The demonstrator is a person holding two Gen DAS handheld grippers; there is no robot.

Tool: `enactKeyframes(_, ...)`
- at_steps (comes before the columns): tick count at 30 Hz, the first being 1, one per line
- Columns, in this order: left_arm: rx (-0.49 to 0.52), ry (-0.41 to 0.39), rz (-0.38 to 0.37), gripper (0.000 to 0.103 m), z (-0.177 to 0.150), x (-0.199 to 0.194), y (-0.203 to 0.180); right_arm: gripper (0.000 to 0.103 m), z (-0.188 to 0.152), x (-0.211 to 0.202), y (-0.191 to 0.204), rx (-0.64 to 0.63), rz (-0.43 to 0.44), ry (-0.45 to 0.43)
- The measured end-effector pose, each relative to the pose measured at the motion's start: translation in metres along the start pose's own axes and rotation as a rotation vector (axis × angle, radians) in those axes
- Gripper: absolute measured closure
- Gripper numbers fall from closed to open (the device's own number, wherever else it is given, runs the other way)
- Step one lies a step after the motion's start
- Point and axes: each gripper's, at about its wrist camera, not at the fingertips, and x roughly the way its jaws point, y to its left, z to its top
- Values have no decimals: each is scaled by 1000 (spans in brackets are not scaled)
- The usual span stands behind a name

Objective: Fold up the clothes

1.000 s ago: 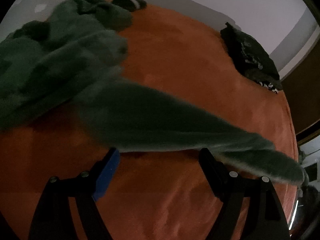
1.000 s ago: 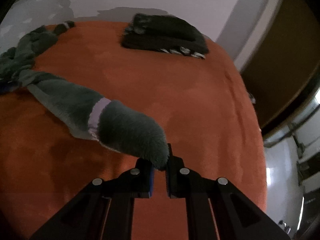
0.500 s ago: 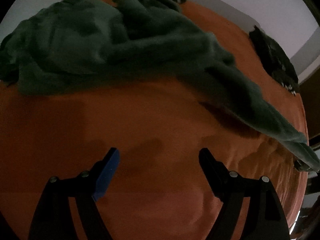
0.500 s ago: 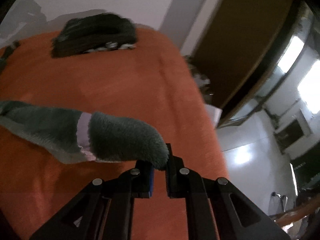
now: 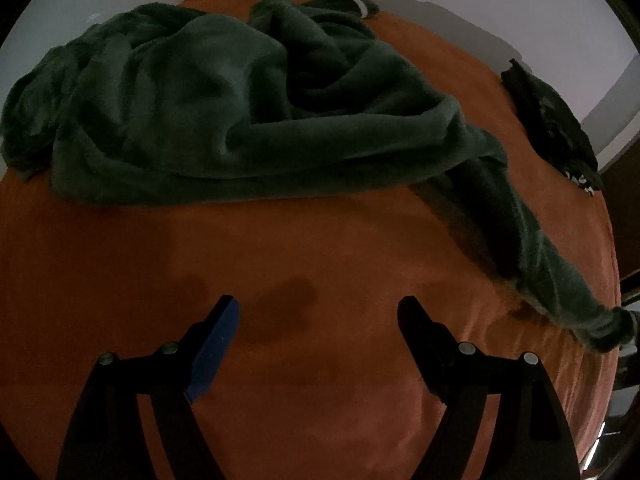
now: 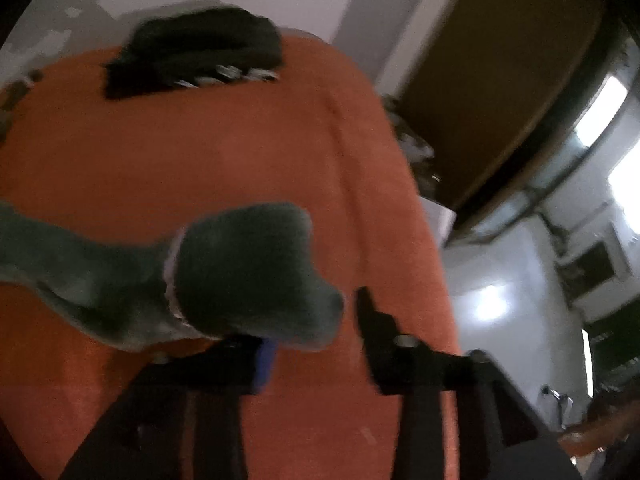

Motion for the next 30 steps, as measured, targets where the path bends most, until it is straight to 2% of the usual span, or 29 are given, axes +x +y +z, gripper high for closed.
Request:
enactKeyframes(3,11,-8,-8,20,4,-3,-6,45,13,-29,35,-73,123,-80)
enactKeyframes(4,16,-11,-11,20,5,-5,-4,38,17,-38,51,-106,170,-103)
enactKeyframes(7,66,-27,-6,20,12,-4,-15,35,26,-51,101,-181,329,-133)
enactKeyframes(12,198,-73,78,21,24,9,-34,35,35,-42,204,-314,562,-73)
enactKeyframes(15,246,-84,136,21,33,21,-31,35,36,-37,261,-373,663,-30)
enactKeyframes(21,245,-73,214,21,53,44,-21,35,29,-28,357,-513,720,-26)
enactKeyframes(25,265,-83,246,21,59,53,-21,36,32,-13,396,-558,664,-59)
enactKeyframes(26,272,-87,251,21,60,54,-21,43,34,-9,401,-561,645,-66)
enactKeyframes(27,279,-90,257,22,61,56,-21,78,36,-5,402,-552,622,-69)
enactKeyframes(28,286,-94,262,25,62,57,-21,96,39,0,401,-535,607,-62)
enactKeyframes(30,300,-101,274,62,64,61,-21,97,41,4,392,-490,633,-55)
